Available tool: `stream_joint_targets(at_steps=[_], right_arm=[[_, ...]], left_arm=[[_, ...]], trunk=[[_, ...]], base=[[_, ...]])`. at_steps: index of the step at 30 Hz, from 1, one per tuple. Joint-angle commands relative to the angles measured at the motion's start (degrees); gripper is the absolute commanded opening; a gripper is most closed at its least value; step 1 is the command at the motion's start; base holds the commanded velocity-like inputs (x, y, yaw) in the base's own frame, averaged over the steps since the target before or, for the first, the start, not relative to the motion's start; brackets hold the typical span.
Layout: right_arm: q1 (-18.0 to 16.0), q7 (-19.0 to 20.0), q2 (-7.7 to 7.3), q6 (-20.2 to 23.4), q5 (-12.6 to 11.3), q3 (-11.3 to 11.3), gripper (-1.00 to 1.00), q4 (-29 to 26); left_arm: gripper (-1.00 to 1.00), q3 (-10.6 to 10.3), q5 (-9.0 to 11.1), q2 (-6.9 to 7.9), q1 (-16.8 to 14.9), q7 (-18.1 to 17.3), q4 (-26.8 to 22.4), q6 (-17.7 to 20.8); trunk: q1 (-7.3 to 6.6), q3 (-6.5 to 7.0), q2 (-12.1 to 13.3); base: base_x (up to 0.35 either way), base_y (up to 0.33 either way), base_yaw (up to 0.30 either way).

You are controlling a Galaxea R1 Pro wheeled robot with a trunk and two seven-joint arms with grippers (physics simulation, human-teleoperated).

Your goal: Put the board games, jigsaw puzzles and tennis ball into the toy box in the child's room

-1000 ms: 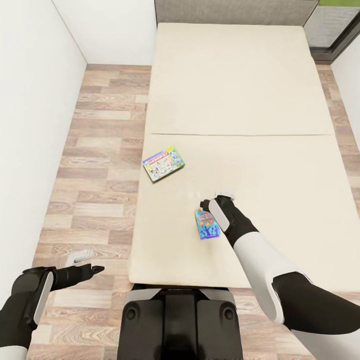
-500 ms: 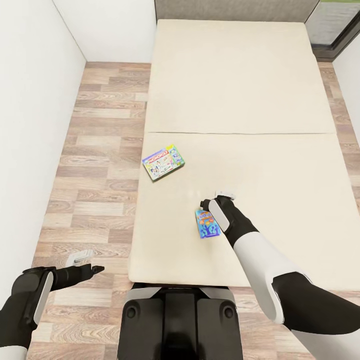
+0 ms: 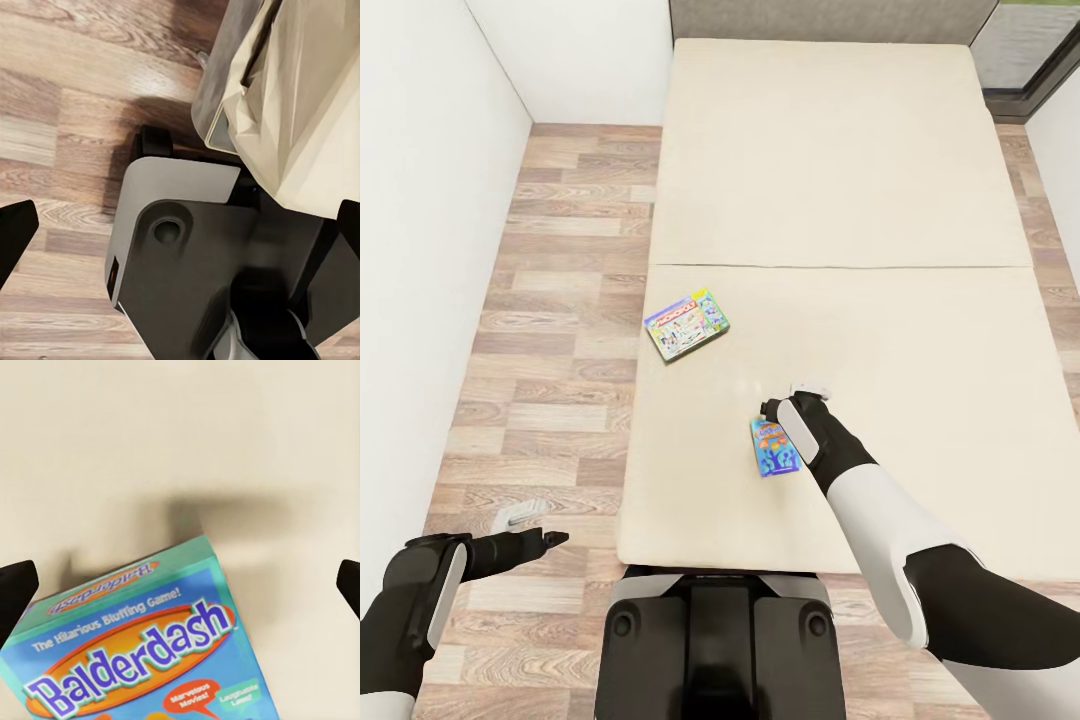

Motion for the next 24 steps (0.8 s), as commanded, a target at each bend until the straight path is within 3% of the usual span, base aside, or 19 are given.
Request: stream_joint_targets(at_steps=[1, 24], right_arm=[[-0.04, -0.49, 0.00, 0.17, -0.45, 0.17, 1.00, -0.05], [-0.10, -0.49, 0.00, 0.19, -0.45, 0.27, 1.00, -0.13]], left_arm=[[1.00, 0.08, -0.07, 0.00, -0.02, -0.22, -0.05, 0.32], [1.00, 0.08, -0.04, -0.01, -0.02, -0.25, -0.05, 0.33]], trunk=[[0.03, -0.06, -0.09], [0.03, -1.75, -0.09]], base=[[0.000, 0.000, 0.000], [0.000, 0.000, 0.000]])
